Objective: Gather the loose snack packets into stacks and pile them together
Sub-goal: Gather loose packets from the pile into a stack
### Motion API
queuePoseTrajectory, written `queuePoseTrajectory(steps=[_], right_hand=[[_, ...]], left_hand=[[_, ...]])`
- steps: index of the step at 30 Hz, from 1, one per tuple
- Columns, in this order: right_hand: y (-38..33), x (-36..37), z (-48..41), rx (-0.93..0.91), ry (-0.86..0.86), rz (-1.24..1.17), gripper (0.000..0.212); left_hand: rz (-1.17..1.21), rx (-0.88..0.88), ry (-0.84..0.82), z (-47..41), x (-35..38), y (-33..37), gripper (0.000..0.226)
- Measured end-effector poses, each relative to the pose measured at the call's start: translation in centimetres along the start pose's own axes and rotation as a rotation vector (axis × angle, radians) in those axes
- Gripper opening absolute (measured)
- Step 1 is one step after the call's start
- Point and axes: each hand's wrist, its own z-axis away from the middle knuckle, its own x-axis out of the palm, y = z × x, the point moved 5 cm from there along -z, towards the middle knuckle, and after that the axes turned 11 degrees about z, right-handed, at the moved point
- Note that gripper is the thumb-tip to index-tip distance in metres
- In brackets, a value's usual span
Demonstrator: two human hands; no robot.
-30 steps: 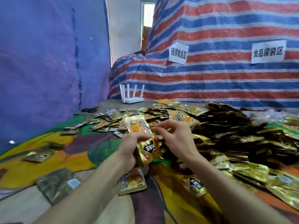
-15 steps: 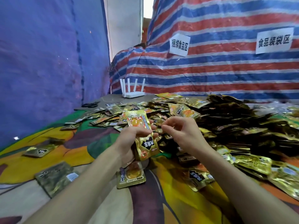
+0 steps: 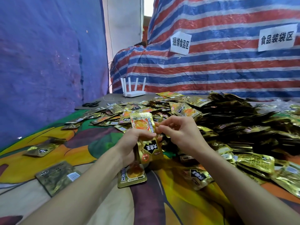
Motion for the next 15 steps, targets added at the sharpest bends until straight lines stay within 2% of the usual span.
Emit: queuePoseTrajectory(steps=[3,6,8,10,11,15], right_hand=[[0.1,0.2,0.2,-0.013,-0.027,-0.134,0.009],[0.7,0.1,0.1,0.044,-0.069,-0.206,0.011],[0.7,0.6,0.1,0.131,-0.225,-0.405,0.010],[0.0,1.0,0.2,0.186,-0.405,-0.701,0.012],[-0.3,0.9,0.2,0.183,-0.441,-0.798,0.013],[-0.4,0.1,-0.1,0.156,-0.349,-1.058,0.010]], left_hand=[[0.034,-0.011,-0.048,0.2,0.3,0.2,0.033],[0.255,0.028,-0.247,0.6,1.1,0.8,0.040],[0.370,0.029,-0.363,1.1,1.5,1.2,0.043],[0.382,0.015,-0.423,1.4,1.8,1.3,0.044],[0.374,0.004,-0.438,1.5,1.9,1.3,0.043],[0.342,-0.032,-0.438,1.6,2.5,0.9,0.039]])
